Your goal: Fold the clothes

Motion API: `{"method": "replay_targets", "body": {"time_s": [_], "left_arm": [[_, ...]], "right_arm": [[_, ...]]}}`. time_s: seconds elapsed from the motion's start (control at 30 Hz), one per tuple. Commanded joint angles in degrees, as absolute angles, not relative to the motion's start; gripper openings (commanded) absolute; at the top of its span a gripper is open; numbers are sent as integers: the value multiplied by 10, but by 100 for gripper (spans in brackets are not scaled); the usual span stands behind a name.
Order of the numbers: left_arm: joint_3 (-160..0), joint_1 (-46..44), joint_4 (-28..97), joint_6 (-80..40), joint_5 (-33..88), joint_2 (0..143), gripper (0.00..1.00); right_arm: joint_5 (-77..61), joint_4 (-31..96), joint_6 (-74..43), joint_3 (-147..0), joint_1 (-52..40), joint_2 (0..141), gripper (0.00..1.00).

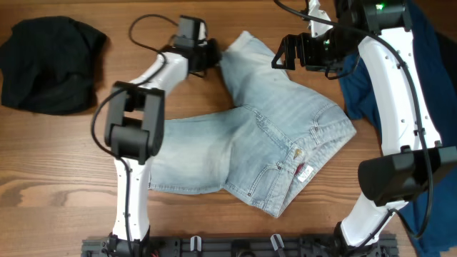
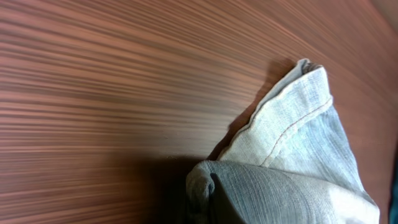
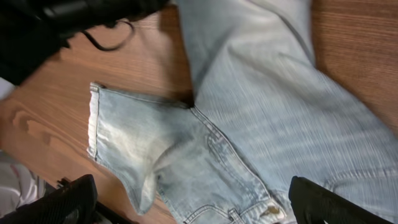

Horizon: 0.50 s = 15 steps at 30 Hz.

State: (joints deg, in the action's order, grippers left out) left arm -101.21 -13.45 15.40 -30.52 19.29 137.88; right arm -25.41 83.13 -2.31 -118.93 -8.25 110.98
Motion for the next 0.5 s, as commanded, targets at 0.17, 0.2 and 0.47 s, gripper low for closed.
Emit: {"method": "replay_targets", "body": {"time_s": [0.17,0.2,0.47], "left_arm": [[-1013,27,262,-309,134,1328,4],[-1013,34,269,-309,133,1324,4],[-1013,60,341,-309,60,1291,20]], "right_arm": [[-257,819,-15,-1187,-82,1105,100],[-257,817,-16,-1187,-82,1105,100],[-242,799,-16,-1187,-82,1105,100]]}}
